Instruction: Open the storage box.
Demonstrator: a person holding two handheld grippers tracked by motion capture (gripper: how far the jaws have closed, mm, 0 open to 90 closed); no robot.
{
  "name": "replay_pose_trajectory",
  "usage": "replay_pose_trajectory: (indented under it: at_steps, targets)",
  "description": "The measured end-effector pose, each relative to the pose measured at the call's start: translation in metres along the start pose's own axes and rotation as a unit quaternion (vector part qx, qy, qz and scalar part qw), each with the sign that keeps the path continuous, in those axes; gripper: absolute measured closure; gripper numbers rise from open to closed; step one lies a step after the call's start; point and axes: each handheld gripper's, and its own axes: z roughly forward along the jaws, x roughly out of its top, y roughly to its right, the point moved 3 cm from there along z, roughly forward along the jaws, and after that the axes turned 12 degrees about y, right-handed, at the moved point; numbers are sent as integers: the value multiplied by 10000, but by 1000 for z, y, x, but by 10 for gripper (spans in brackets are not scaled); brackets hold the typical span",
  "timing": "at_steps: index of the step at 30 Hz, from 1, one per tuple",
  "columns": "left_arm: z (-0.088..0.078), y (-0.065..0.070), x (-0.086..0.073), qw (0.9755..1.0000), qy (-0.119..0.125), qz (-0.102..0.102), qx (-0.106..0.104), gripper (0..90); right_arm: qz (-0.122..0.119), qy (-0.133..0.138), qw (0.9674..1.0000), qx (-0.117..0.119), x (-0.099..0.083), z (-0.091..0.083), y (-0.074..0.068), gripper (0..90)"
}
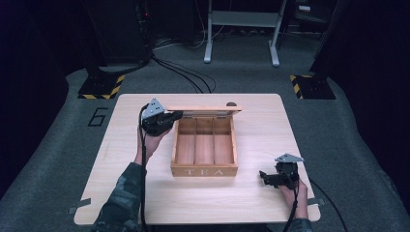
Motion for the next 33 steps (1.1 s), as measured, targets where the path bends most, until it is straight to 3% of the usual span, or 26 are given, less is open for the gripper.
replay_pose_trajectory:
  at_steps: [33]
  targets:
    - [-1, 0, 1, 10000, 12, 43, 2, 892, 3, 0, 10000, -1, 0, 0, 0, 41]
